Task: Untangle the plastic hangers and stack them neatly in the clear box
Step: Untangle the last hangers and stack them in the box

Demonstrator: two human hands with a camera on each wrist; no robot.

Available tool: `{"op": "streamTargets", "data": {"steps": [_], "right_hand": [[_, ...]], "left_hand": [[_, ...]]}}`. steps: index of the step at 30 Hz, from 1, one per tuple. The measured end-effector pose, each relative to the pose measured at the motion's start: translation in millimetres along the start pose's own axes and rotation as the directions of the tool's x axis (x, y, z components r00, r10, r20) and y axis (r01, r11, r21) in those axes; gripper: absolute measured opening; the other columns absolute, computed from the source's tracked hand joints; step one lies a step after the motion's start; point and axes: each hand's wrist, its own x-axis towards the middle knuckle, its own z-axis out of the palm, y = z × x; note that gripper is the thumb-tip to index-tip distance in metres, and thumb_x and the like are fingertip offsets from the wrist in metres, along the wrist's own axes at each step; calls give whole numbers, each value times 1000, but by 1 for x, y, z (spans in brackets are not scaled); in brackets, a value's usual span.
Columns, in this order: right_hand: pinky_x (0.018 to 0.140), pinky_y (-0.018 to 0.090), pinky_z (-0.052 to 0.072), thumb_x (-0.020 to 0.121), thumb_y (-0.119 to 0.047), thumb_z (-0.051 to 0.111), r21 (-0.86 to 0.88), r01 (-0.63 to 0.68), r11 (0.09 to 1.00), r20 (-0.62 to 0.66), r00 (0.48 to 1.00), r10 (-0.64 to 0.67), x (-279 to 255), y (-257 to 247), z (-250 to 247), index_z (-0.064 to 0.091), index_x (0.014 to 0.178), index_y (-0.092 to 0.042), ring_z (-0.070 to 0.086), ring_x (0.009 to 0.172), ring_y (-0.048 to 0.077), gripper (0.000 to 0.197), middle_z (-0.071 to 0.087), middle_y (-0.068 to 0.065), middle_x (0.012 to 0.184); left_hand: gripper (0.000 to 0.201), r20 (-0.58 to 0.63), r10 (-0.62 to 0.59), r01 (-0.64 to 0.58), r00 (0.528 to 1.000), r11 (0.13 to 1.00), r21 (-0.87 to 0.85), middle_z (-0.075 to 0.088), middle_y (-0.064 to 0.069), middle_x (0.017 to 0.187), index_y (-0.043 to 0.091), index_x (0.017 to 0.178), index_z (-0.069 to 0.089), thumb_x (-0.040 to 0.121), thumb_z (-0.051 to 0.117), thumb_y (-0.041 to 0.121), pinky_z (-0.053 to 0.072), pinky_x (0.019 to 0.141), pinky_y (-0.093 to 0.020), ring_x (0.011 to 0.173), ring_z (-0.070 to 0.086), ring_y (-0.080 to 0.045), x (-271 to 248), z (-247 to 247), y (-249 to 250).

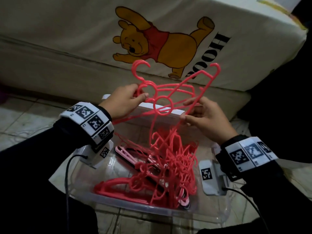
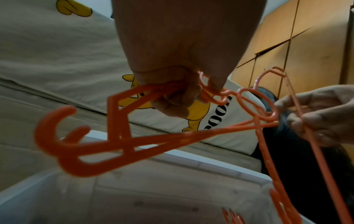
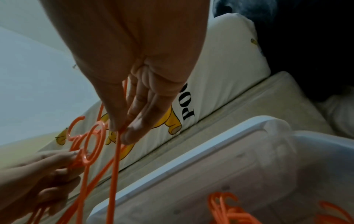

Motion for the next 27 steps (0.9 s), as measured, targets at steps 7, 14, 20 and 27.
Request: {"op": "streamTargets", "data": {"steps": [7,14,20,27], "right_hand": [[59,36,56,89,-19,63,-232,-155,960,22,986,164,-2,23,13,59,78,-10,64,56,21,15,69,13,71],[74,23,49,84,-18,68,-623,37,781,274,946,173,-14,35,34,68,91,-14,63,77,9,8,70,-1,86],[76,8,34,87,-9,60,-606,47,794,295,941,169,-19,44,60,66,107,-14,61,99,12,21,69,1,106],[82,19,44,88,-13,60,-605,66,794,340,922,183,-20,44,70,65,106,-11,63,97,14,18,69,3,105]], "left_hand": [[29,4,-49,48,999,986,160,61,-7,92,9,106,58,100,41,33,22,61,-24,87,56,-24,0,9,-4],[29,82,-176,171,981,983,62,61,-25,98,2,102,54,100,39,27,50,82,-46,90,58,-38,2,14,-12],[24,71,-251,258,965,883,-392,37,-1,62,12,88,48,103,32,20,46,47,-27,39,39,-6,5,5,-1],[30,97,-286,294,953,803,-519,35,1,66,16,83,49,104,29,23,43,43,-18,50,35,-9,3,-1,4]]}}
